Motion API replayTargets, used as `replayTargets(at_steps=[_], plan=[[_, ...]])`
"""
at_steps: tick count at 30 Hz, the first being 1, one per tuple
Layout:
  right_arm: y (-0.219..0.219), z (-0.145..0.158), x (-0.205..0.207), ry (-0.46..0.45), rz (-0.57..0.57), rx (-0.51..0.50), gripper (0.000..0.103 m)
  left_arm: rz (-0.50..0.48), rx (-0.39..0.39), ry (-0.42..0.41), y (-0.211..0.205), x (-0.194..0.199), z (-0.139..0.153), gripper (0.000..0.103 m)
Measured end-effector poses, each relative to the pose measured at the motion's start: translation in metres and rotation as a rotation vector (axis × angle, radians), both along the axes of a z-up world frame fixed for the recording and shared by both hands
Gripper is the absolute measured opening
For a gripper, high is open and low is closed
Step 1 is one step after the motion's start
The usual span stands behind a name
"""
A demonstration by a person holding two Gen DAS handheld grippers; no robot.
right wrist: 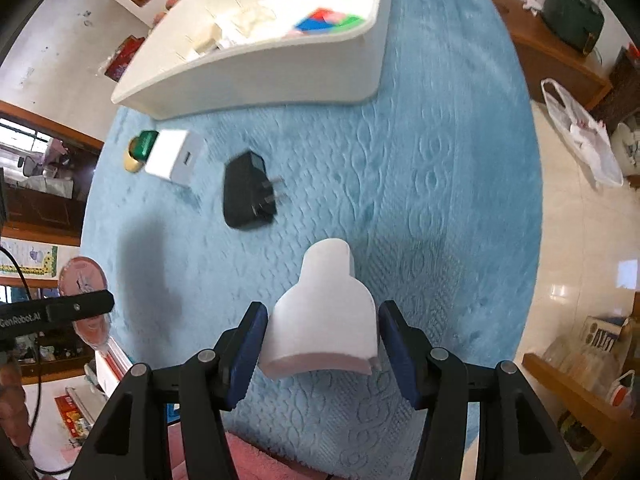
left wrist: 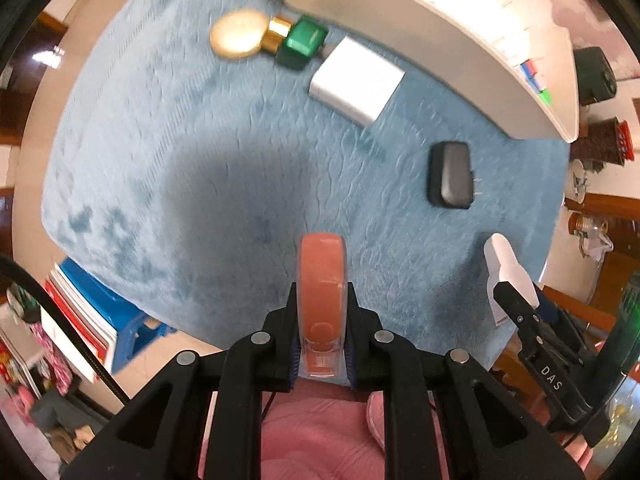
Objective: Organize rigid objects
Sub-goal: 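Lift the pink tape roller with the left tool while the right tool lifts the white piece, then carry the pink roller over the bin with the left tool while the right tool carries the white piece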
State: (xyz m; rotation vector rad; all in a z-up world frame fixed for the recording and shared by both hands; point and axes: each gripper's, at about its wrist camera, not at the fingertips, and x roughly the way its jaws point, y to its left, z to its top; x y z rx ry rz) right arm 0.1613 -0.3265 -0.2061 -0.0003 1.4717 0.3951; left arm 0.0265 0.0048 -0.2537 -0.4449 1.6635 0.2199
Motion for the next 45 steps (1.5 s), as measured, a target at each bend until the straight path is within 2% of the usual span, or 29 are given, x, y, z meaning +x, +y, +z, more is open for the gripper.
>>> replayTargets(at_steps=[9, 20, 28, 37, 38, 39, 40, 45], plan=[[0.034, 0.035, 0.007, -0.093, 0.012, 0.031, 0.058, -0.133, 0.066, -0.066, 0.012, 0.039, 0.047, 0.018], [0.076, 0.09, 0.03, -0.234, 0.058, 0.058, 0.058, -0.283, 0.101, -0.166, 0.02, 0.091, 0.092, 0.018], [0.106, 0.116, 0.053, -0.322, 0.07, 0.038, 0.058, -0.349, 0.094, -0.218, 0.027, 0.126, 0.108, 0.018], [0.133, 0.126, 0.087, -0.396, 0.048, 0.022, 0.058, -0.403, 0.09, -0.278, 0.031, 0.167, 0.114, 0.018], [0.135, 0.127, 0.089, -0.41, 0.045, 0.016, 0.054, -0.404, 0.092, -0.283, 0.032, 0.172, 0.113, 0.018], [0.138, 0.128, 0.093, -0.424, 0.045, 0.013, 0.031, -0.406, 0.091, -0.29, 0.033, 0.177, 0.113, 0.018], [0.139, 0.128, 0.098, -0.43, 0.043, 0.017, 0.026, -0.408, 0.092, -0.295, 0.034, 0.181, 0.112, 0.018], [0.141, 0.126, 0.12, -0.45, 0.001, 0.033, 0.026, -0.4, 0.104, -0.335, 0.038, 0.203, 0.107, 0.018]])
